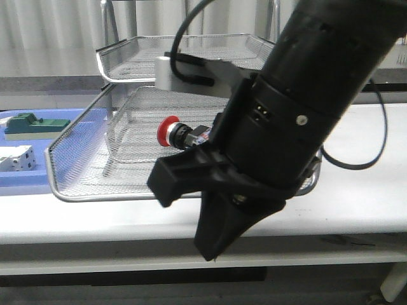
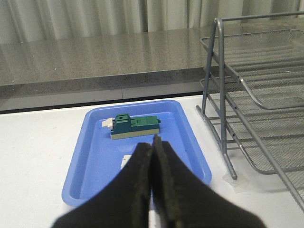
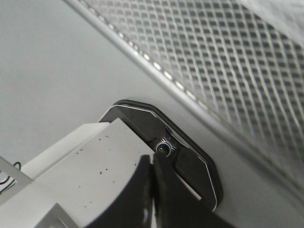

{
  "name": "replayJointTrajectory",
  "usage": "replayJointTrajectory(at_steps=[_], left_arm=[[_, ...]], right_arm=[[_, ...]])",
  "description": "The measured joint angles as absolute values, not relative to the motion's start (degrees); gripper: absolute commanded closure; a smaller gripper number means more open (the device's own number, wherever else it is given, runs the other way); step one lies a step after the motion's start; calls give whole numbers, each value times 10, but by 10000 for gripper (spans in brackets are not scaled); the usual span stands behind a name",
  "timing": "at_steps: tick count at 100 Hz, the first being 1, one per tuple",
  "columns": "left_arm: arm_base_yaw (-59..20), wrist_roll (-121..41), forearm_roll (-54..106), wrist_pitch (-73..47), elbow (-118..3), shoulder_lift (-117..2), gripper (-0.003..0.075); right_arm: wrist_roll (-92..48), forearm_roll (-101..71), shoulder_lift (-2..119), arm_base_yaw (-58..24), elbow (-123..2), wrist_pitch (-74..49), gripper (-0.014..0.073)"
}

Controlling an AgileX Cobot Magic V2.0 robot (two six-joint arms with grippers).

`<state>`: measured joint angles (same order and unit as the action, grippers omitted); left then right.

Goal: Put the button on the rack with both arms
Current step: 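Push the middle tray back into the rack with the right gripper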

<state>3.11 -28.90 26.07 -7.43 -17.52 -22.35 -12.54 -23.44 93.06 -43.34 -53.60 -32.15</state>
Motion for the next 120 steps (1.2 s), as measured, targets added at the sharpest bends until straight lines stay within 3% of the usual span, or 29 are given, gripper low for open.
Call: replayJointTrajectory(at_steps=[62,120], left_arm=[[31,-289,261,-74,-175,-223,741],[31,-289,261,-74,-175,-223,741]], right_arm=[[-126,-117,993,-438,-611,-332,653],[-126,-55,1075,-350,-727,-333,653]])
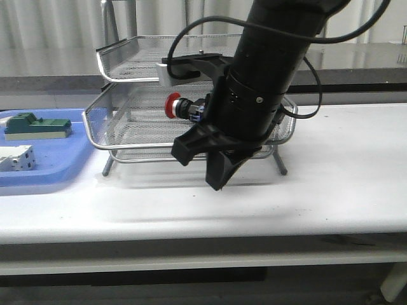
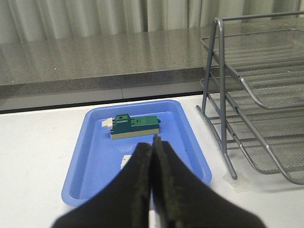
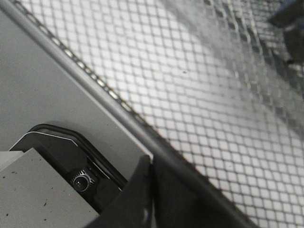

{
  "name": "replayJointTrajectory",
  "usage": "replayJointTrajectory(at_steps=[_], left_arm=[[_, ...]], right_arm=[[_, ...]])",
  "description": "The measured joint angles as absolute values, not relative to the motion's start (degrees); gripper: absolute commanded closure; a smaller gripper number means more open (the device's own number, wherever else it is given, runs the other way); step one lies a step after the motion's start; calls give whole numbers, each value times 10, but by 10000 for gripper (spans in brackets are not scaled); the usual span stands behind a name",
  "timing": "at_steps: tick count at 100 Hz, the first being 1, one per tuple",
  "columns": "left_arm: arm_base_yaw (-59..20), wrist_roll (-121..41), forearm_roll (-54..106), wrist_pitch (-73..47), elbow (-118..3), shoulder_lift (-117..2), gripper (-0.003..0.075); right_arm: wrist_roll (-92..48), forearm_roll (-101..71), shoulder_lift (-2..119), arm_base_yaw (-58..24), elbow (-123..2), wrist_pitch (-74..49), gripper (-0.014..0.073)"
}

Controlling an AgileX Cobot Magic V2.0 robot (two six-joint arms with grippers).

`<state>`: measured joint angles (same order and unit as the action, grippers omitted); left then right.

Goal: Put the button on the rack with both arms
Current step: 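Push the middle tray back into the rack with the right gripper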

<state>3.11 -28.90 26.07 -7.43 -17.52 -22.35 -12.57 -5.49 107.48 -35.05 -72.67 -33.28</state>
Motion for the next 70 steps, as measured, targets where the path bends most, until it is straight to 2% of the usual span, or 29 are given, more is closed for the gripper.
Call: replayJointTrajectory(at_steps=[29,70], left_arm=[[31,-289,261,-74,-174,-223,741],[31,-289,261,-74,-174,-223,741]], right_arm=[[-126,-37,1116,-300,-808,-322,653],[-124,-35,1118,-296,-827,-372,653]])
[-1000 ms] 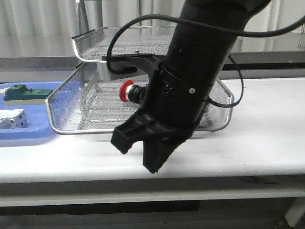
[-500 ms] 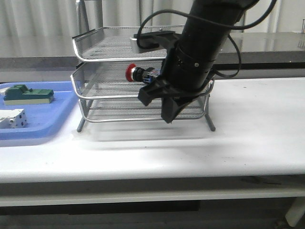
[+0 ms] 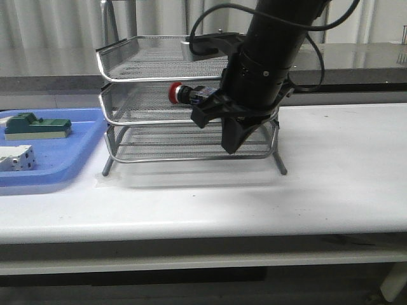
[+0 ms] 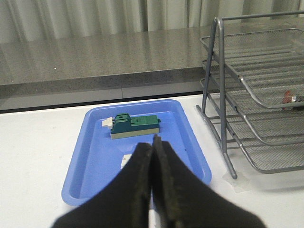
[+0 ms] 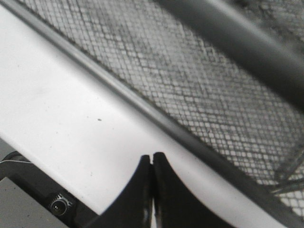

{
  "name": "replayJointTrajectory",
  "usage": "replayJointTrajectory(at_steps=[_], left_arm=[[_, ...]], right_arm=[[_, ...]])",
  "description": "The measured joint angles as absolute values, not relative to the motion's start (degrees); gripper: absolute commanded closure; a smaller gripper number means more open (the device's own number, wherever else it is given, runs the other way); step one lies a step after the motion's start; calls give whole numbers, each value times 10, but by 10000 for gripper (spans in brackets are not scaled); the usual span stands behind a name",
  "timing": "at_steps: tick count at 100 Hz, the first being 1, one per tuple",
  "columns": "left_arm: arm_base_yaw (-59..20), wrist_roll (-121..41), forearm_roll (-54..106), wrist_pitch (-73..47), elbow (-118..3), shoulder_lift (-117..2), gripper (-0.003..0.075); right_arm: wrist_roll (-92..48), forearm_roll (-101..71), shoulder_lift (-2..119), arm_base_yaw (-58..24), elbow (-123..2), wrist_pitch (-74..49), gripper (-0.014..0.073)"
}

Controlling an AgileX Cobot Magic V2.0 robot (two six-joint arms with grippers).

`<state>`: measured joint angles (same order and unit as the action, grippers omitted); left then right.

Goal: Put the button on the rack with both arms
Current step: 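Push the middle tray back into the rack with the right gripper, then withdraw the right gripper up and away from the rack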

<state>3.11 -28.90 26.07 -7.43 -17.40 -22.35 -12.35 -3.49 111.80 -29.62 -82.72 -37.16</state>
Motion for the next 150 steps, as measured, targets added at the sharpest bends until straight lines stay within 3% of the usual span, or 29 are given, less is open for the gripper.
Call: replayJointTrajectory(at_steps=[51,78,119,150], left_arm=[[31,-289,261,-74,-174,-223,741],[31,-289,261,-74,-174,-223,741],[31,-289,261,-74,-174,-223,741],[31,-289,261,-74,-174,-223,741]], right_arm=[[-63,-7,1035,-295,-827,-418,653],[-29,26,965,-246,-806,-427,653],[0,30,755,-121,-614,-401,653],[6,30,546,-83,-457,-371,653]])
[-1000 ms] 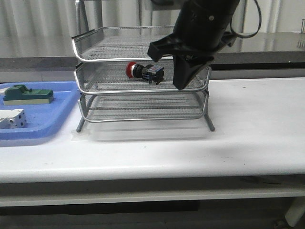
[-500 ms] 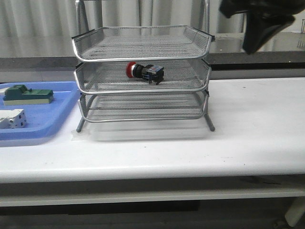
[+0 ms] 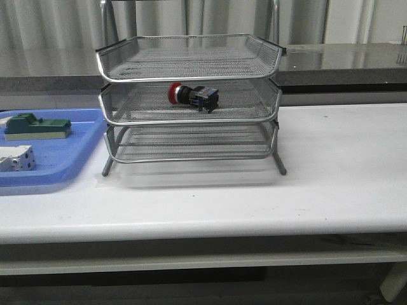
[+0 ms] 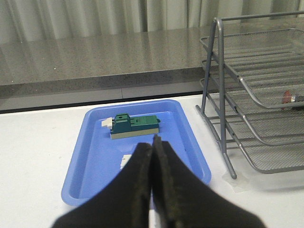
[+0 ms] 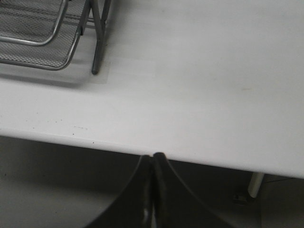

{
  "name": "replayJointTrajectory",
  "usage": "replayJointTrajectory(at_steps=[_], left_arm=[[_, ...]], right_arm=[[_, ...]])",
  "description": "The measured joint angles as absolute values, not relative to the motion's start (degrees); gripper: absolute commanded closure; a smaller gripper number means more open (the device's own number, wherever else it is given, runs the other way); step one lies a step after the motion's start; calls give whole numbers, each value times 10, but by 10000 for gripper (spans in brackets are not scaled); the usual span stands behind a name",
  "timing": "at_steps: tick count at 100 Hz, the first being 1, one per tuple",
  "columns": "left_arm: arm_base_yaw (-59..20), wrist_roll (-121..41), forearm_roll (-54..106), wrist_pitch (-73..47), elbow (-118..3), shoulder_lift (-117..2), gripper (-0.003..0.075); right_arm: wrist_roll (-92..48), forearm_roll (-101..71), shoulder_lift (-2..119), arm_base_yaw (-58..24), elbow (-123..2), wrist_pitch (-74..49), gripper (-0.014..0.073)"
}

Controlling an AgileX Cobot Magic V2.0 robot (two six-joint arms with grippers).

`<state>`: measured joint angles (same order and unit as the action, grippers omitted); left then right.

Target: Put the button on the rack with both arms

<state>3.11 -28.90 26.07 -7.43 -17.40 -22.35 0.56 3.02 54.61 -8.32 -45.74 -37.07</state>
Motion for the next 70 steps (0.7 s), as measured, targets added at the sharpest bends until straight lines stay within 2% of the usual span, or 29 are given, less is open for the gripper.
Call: replayJointTrajectory(at_steps=[40,70], left_arm=[[31,-289,261,-74,-174,-223,741],[31,-289,261,-74,-174,-223,741]], right_arm=[[6,43,316,-56,-335,-342,653],[7,44,276,-55,-327,-348,653]])
